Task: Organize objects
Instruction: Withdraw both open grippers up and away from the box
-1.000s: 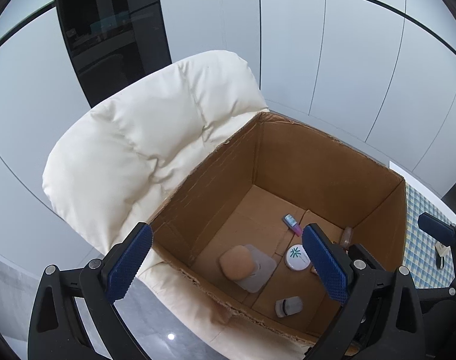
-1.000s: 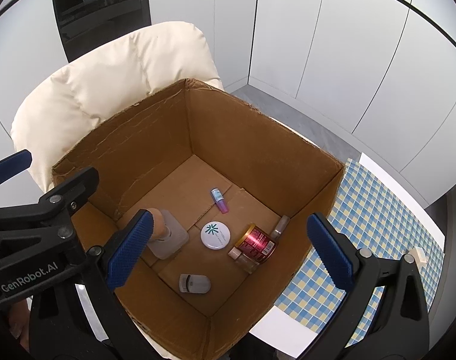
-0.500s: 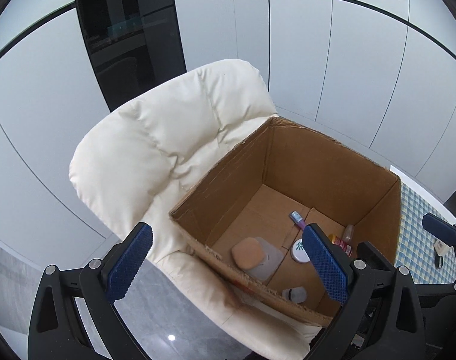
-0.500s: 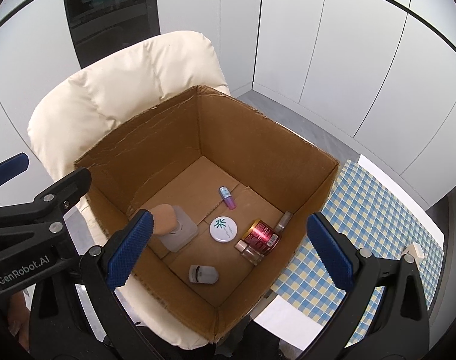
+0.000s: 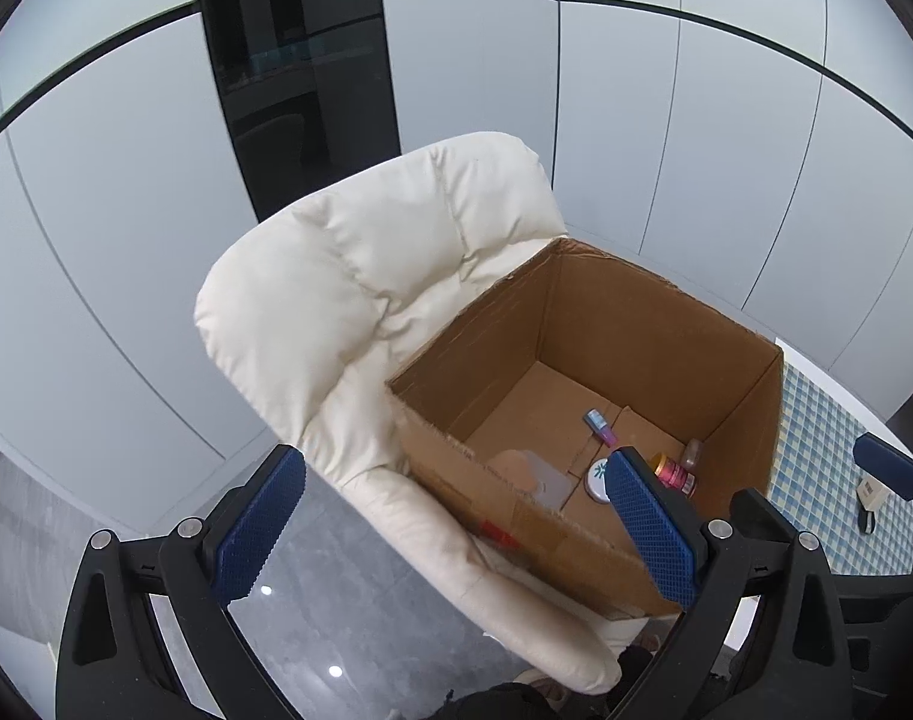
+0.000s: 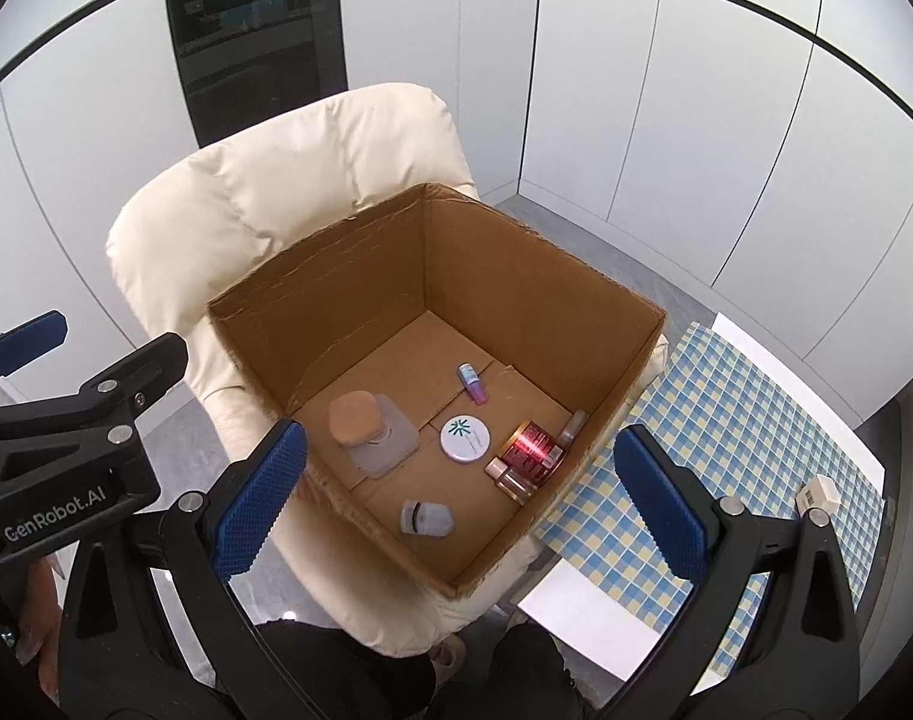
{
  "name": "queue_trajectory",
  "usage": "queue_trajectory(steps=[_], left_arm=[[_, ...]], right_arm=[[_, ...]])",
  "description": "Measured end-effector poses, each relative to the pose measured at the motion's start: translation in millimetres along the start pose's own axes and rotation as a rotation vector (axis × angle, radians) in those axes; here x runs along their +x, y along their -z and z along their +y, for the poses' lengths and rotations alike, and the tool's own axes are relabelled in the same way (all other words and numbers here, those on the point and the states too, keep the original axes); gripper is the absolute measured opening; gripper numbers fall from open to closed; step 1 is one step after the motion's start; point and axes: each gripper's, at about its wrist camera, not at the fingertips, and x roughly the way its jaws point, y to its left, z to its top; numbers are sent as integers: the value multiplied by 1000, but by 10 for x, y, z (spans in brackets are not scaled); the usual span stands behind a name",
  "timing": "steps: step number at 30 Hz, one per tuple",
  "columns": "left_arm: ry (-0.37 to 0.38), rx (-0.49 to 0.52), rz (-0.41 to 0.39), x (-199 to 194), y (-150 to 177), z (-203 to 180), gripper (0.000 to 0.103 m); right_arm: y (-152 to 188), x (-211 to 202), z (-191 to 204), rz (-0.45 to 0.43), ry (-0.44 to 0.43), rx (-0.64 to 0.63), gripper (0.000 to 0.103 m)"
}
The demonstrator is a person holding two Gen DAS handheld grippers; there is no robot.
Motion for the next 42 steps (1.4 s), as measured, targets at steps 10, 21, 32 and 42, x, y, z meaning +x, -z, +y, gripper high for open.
queue_trajectory(steps=[10,21,32,42], left_arm=[[-17,10,-34,-420,226,44,100],[-20,-8,-40,-741,468,147,100],[-46,-18,-77,-1110,711,195,100],[-67,-39,-119,-1536,948,293,100]], right_arm=[[226,-367,117,-24,-10,-37,103],[454,-755,200,-51,-19,-71,103],[676,-1087,239,-74,-27,-84,103],[965,-1448,258,-91,-50,-82,103]])
